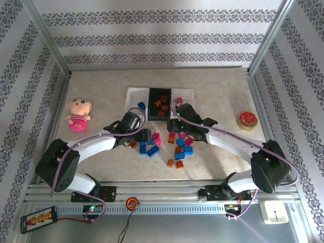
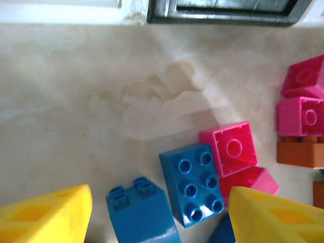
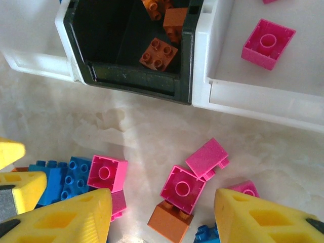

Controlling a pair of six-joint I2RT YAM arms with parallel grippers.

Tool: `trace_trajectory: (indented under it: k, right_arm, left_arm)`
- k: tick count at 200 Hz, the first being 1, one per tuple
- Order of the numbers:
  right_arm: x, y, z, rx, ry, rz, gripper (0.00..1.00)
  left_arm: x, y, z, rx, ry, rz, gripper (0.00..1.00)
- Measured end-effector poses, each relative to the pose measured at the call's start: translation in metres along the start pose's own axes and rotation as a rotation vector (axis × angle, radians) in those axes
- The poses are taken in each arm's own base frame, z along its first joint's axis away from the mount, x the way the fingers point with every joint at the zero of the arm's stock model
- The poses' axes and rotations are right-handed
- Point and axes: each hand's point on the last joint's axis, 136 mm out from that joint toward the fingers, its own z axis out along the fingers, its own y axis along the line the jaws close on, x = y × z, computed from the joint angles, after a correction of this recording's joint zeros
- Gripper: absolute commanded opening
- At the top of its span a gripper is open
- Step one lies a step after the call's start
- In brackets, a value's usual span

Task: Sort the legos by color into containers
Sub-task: Pick up the lego from the center of the table.

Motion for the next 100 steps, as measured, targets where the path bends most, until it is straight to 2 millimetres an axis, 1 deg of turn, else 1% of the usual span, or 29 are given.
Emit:
trace_trajectory:
  k: [11,24,52,81,100]
  right_arm:
    - [0.001,-0.001,0.000,0.001,0.002,0.001,0.56]
    - [0.002,-0.002,0.001,0.003,0.005,0.007,0.56]
    - [0.001,-0.006,0.000,0.009,0.002,0.020,0.56]
    - [-0.001,-0.005,-0.006,0.001,-0.015,0.022,0.56]
    - [-0.002,-0.008,-0.009,0.001,-0.025,0.028,0.56]
  left_arm:
    - [0.005,-0.001,0.000,-0.011,0.013,0.018,0.59]
    - [0.010,-0.001,0.002,-0.023,0.028,0.031,0.56]
    - [0.014,0.003,0.008,-0.069,0.066,0.039,0.56]
    - [0.021,0.005,0.015,-0.103,0.101,0.054,0.56]
    - [0.022,0.004,0.018,-0.116,0.109,0.066,0.51]
